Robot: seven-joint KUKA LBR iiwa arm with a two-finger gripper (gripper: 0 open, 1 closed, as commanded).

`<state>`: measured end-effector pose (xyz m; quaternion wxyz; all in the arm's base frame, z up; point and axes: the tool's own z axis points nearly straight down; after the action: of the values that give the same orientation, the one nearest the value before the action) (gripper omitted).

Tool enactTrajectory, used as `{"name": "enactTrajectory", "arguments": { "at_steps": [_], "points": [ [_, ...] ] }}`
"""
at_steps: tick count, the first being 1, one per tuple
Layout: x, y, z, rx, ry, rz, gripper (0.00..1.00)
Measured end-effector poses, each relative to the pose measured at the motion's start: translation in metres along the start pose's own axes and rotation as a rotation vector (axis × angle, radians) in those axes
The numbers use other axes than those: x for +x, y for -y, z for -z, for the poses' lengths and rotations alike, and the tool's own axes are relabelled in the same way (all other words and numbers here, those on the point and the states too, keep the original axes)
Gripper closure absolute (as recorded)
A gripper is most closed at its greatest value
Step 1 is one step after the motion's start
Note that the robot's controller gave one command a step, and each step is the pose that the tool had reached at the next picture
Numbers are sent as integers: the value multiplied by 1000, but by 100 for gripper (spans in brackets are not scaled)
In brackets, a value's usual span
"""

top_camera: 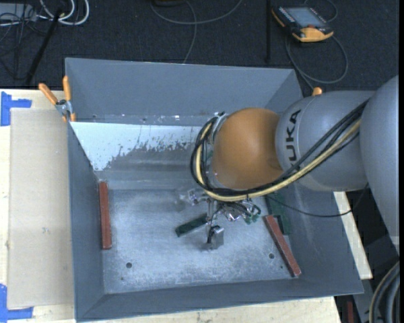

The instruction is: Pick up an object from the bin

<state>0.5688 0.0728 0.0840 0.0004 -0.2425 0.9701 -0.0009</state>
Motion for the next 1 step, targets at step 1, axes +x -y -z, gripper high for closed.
{"name": "enactTrajectory", "arguments": {
  "at_steps": [1],
  "points": [
    [-1, -3, 0, -3, -1, 0, 100]
  ]
}}
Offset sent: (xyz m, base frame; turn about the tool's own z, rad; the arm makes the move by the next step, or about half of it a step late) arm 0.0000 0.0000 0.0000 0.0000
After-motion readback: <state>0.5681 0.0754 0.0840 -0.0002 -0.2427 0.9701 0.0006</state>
